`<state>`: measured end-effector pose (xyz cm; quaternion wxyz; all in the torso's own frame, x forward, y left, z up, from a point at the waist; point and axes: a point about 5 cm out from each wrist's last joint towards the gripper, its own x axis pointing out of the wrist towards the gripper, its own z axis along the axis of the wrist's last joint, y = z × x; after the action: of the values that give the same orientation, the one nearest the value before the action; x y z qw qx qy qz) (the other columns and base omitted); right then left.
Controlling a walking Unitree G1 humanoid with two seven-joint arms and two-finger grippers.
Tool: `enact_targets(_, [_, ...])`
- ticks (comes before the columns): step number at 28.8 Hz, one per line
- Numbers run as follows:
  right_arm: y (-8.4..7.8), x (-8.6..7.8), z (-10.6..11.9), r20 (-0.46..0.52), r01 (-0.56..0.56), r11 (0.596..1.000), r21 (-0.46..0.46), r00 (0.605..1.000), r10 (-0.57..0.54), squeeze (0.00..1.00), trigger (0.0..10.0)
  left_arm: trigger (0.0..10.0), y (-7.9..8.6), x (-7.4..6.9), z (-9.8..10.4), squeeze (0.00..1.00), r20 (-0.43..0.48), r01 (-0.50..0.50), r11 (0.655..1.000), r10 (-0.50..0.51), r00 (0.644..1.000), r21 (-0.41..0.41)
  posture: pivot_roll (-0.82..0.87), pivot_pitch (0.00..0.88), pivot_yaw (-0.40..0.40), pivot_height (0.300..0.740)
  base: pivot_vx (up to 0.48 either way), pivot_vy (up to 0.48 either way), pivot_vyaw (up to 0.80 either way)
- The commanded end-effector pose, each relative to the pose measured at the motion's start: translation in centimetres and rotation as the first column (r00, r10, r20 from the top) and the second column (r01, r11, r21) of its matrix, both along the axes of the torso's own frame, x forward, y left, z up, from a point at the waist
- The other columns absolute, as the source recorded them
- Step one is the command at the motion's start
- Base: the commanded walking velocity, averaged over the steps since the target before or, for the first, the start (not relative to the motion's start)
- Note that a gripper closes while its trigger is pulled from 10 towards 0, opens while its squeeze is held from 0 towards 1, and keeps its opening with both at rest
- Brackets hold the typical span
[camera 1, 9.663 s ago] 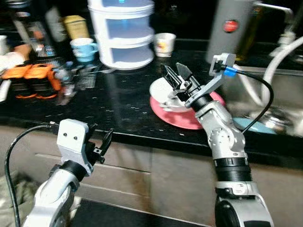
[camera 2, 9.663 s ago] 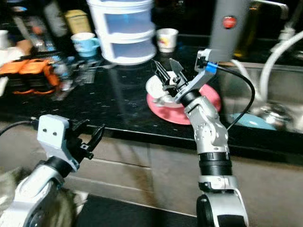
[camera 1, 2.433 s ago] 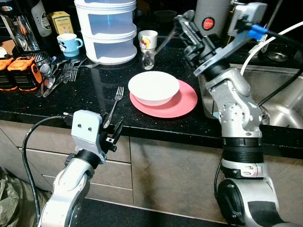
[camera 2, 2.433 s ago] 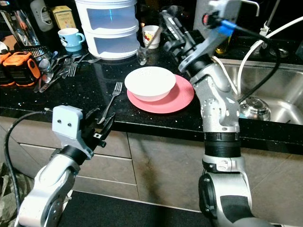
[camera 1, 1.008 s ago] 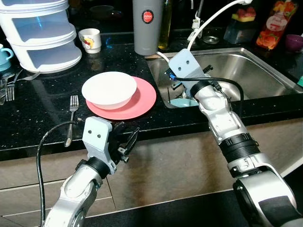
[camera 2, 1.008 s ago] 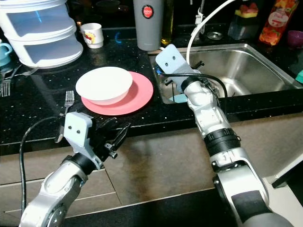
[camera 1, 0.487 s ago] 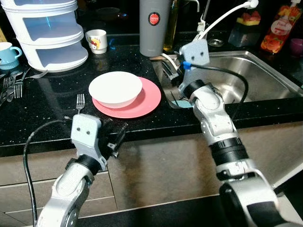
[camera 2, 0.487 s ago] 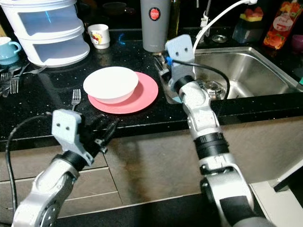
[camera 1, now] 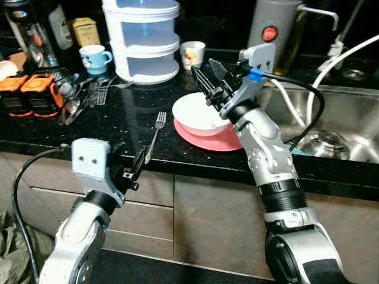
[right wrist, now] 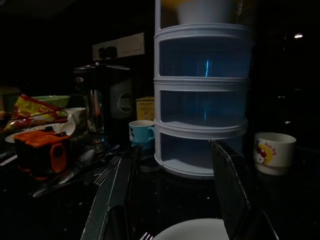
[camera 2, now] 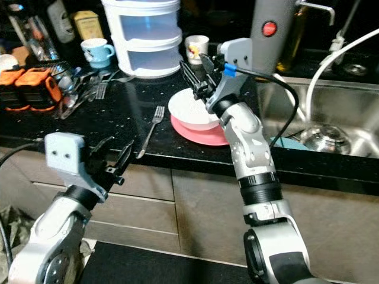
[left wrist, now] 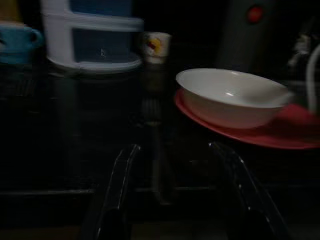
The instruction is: Kitchen organization
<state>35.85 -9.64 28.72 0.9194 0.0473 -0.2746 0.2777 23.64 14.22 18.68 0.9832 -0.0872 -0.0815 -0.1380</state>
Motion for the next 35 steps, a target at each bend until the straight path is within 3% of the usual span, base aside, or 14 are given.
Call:
enact_targets(1, [0.0, -0.3, 0.0, 0.002, -0.022, 1.000, 0.003, 1.000, 0.022, 0.00, 10.0, 10.0, 0.4, -0.4, 0.1, 0.00, -0.013, -0.016, 0.998, 0.016, 1.000, -0.058, 0.16, 0.000, 0.006, 0.740, 0.000, 0.000, 0.00])
enact_targets(3, [0.4, -0.6, -0.1, 0.004, -0.068, 0.998, -0.002, 0.998, 0.068, 0.00, 10.0, 10.0, 0.7, -0.6, 0.0, 0.00, -0.037, -0.039, 0.988, 0.033, 0.999, -0.148, 0.17, 0.000, 0.002, 0.740, 0.000, 0.000, 0.00])
enact_targets(4, [0.7, -0.8, -0.2, 0.008, -0.101, 0.995, -0.018, 0.995, 0.101, 0.00, 10.0, 10.0, 0.8, -0.8, -0.3, 0.00, -0.068, -0.046, 0.967, 0.030, 0.997, -0.249, 0.17, 0.000, 0.002, 0.740, 0.000, 0.000, 0.00])
enact_targets(8, [1.1, -1.1, -0.4, 0.007, -0.137, 0.990, -0.037, 0.991, 0.137, 0.00, 10.0, 10.0, 1.1, -1.3, -0.9, 0.00, -0.111, -0.054, 0.917, 0.011, 0.994, -0.394, 0.17, 0.000, 0.001, 0.740, 0.000, 0.000, 0.00])
enact_targets(10, [1.2, -1.1, -0.4, 0.006, -0.138, 0.990, -0.038, 0.990, 0.138, 0.00, 10.0, 10.0, 1.2, -1.4, -0.9, 0.00, -0.113, -0.062, 0.905, 0.016, 0.993, -0.421, 0.17, 0.000, 0.001, 0.740, 0.000, 0.000, 0.00])
enact_targets(13, [1.0, -1.1, -0.6, -0.002, -0.135, 0.990, -0.046, 0.991, 0.135, 0.00, 10.0, 10.0, 2.0, -1.7, -1.3, 0.00, -0.156, -0.120, 0.818, 0.037, 0.987, -0.563, 0.17, 0.000, -0.001, 0.740, 0.000, 0.000, 0.00])
enact_targets(16, [0.8, -1.1, -0.6, -0.008, -0.130, 0.990, -0.052, 0.991, 0.130, 0.00, 10.0, 10.0, 2.2, -1.8, -1.9, 0.00, -0.190, -0.138, 0.797, 0.030, 0.981, -0.588, 0.17, 0.000, -0.006, 0.740, 0.000, 0.000, 0.00])
enact_targets(18, [0.7, -1.0, -0.8, -0.016, -0.120, 0.990, -0.075, 0.993, 0.120, 0.00, 10.0, 10.0, 2.2, -1.7, -2.0, 0.00, -0.198, -0.141, 0.756, 0.015, 0.980, -0.640, 0.17, 0.000, -0.007, 0.740, 0.000, 0.000, 0.00])
enact_targets(22, [0.6, -1.0, -0.9, -0.019, -0.119, 0.990, -0.081, 0.993, 0.118, 0.00, 10.0, 10.0, 2.4, -1.5, -1.9, 0.00, -0.192, -0.135, 0.730, 0.005, 0.981, -0.670, 0.16, 0.000, -0.009, 0.740, 0.000, 0.000, 0.00])
enact_targets(24, [0.6, -1.0, -1.0, -0.024, -0.116, 0.990, -0.084, 0.993, 0.114, 0.00, 10.0, 10.0, 2.7, -0.9, -1.9, 0.00, -0.185, -0.127, 0.694, -0.010, 0.983, -0.709, 0.16, 0.000, -0.013, 0.740, 0.000, 0.000, 0.00])
enact_targets(25, [0.6, -0.9, -1.1, -0.030, -0.110, 0.990, -0.087, 0.994, 0.108, 0.00, 10.0, 10.0, 2.9, -0.4, -1.8, 0.00, -0.177, -0.119, 0.655, -0.024, 0.984, -0.746, 0.15, 0.000, -0.014, 0.740, 0.000, 0.000, 0.00])
enact_targets(26, [0.6, -0.9, -1.1, -0.030, -0.110, 0.990, -0.087, 0.994, 0.108, 0.00, 10.0, 10.0, 2.9, -0.4, -1.8, 0.00, -0.177, -0.119, 0.655, -0.024, 0.984, -0.746, 0.15, 0.000, -0.014, 0.740, 0.000, 0.000, 0.00])
enact_targets(27, [0.5, -0.9, -1.1, -0.036, -0.102, 0.990, -0.096, 0.994, 0.099, 0.00, 10.0, 10.0, 2.7, 0.5, -1.8, 0.00, -0.173, -0.093, 0.592, -0.081, 0.982, -0.800, 0.14, 0.000, -0.014, 0.740, 0.000, 0.000, 0.00])
enact_targets(35, [0.1, -1.1, -0.9, -0.038, -0.110, 0.988, -0.104, 0.994, 0.107, 0.00, 10.0, 10.0, 2.5, 1.4, -2.7, 0.00, -0.189, -0.091, 0.528, -0.134, 0.973, -0.844, 0.11, 0.000, -0.017, 0.740, 0.000, 0.000, 0.00])
